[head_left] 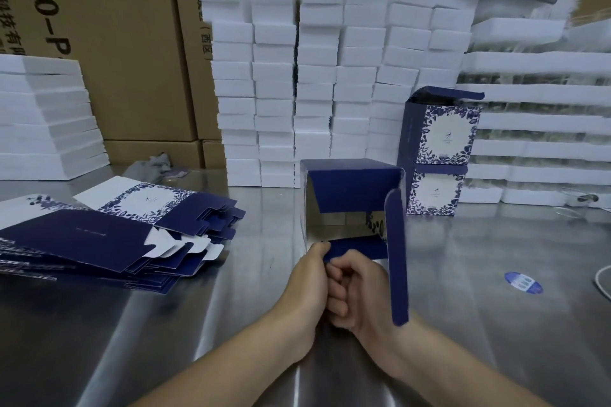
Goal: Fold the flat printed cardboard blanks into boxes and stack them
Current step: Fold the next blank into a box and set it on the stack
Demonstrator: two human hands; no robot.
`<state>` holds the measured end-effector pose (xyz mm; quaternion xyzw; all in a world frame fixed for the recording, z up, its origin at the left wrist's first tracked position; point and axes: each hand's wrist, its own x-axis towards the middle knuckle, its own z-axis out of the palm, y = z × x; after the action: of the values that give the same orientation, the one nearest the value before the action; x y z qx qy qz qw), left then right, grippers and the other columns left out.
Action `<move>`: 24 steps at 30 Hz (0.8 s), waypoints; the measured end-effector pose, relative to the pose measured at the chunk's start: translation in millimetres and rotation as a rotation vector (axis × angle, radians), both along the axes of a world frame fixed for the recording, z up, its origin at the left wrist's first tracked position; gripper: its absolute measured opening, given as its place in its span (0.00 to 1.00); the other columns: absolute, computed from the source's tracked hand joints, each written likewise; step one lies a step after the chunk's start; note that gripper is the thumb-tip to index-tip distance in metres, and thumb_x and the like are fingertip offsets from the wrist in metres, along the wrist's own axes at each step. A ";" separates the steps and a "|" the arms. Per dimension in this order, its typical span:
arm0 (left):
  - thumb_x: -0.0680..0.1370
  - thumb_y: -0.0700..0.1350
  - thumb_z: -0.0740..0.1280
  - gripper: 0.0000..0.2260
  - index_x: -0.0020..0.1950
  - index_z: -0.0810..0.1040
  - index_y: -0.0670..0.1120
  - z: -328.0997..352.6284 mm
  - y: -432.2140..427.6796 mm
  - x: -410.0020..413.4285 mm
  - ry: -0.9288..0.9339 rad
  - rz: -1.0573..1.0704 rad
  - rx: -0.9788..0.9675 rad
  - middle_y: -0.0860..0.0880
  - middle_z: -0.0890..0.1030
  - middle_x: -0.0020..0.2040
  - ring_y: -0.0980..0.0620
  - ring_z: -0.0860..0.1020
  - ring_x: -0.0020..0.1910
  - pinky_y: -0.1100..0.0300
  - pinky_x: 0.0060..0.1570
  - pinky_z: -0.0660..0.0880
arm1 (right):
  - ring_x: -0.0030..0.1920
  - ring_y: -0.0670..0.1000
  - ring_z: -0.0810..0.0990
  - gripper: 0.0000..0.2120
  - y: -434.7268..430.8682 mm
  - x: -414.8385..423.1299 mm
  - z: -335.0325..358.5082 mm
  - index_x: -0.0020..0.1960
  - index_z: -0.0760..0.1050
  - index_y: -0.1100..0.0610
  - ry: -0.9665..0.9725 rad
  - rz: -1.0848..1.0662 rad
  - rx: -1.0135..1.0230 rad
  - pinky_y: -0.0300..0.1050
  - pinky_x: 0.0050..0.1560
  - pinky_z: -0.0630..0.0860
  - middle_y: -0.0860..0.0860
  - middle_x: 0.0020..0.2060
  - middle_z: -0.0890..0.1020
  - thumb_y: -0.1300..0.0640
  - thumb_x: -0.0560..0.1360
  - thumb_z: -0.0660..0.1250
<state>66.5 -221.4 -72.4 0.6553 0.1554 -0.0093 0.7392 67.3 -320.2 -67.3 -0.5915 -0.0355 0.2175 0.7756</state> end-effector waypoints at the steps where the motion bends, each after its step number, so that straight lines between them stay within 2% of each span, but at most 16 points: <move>1: 0.86 0.58 0.57 0.34 0.19 0.69 0.50 -0.1 0.0 -0.1 0.002 0.003 0.000 0.48 0.69 0.21 0.52 0.70 0.19 0.65 0.23 0.70 | 0.26 0.48 0.63 0.16 0.5 -2.1 0.9 0.33 0.66 0.53 0.010 0.001 0.029 0.41 0.26 0.60 0.50 0.28 0.64 0.54 0.78 0.63; 6: 0.85 0.58 0.57 0.33 0.20 0.71 0.50 1.2 -5.0 -1.8 -0.018 -0.013 -0.001 0.48 0.71 0.23 0.52 0.73 0.21 0.65 0.23 0.72 | 0.27 0.47 0.62 0.16 -6.5 -4.3 4.9 0.33 0.67 0.53 0.005 -0.010 0.053 0.42 0.29 0.57 0.51 0.29 0.63 0.54 0.79 0.60; 12: 0.86 0.59 0.57 0.33 0.21 0.71 0.50 0.6 -13.4 -6.0 -0.076 -0.028 0.019 0.48 0.71 0.22 0.53 0.73 0.20 0.65 0.23 0.72 | 0.24 0.47 0.62 0.19 -1.8 -4.9 2.5 0.31 0.67 0.53 -0.041 -0.113 0.008 0.40 0.25 0.60 0.50 0.25 0.64 0.55 0.81 0.60; 15: 0.86 0.53 0.56 0.26 0.29 0.70 0.46 -0.3 -13.8 -5.7 -0.093 0.024 0.022 0.47 0.71 0.23 0.53 0.72 0.20 0.64 0.23 0.72 | 0.24 0.47 0.63 0.17 -6.5 -1.1 5.4 0.32 0.67 0.52 -0.042 -0.019 -0.002 0.40 0.26 0.60 0.50 0.26 0.65 0.55 0.80 0.60; 18: 0.86 0.51 0.55 0.27 0.30 0.79 0.47 0.9 -9.3 -3.4 -0.111 0.004 -0.007 0.45 0.78 0.27 0.51 0.78 0.24 0.60 0.30 0.77 | 0.22 0.47 0.63 0.18 -10.0 5.1 4.3 0.30 0.68 0.52 0.002 -0.068 -0.010 0.39 0.22 0.60 0.49 0.24 0.66 0.52 0.79 0.61; 21: 0.87 0.50 0.54 0.22 0.45 0.84 0.43 0.4 -6.7 1.7 -0.129 -0.012 -0.084 0.45 0.85 0.34 0.49 0.83 0.30 0.58 0.33 0.80 | 0.22 0.46 0.61 0.20 -10.3 9.7 1.2 0.31 0.67 0.52 -0.030 -0.135 -0.002 0.37 0.20 0.57 0.48 0.24 0.64 0.53 0.81 0.58; 24: 0.87 0.56 0.55 0.22 0.56 0.83 0.43 -1.7 -5.7 3.1 -0.099 -0.007 -0.158 0.44 0.87 0.39 0.47 0.86 0.35 0.54 0.37 0.81 | 0.20 0.45 0.62 0.24 -10.3 10.4 0.3 0.29 0.68 0.51 -0.053 -0.149 0.026 0.37 0.19 0.58 0.48 0.23 0.66 0.54 0.83 0.57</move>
<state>69.7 -227.0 -74.1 0.5951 0.1150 0.0084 0.7953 77.7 -330.5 -67.0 -0.5879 -0.0145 0.1431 0.7960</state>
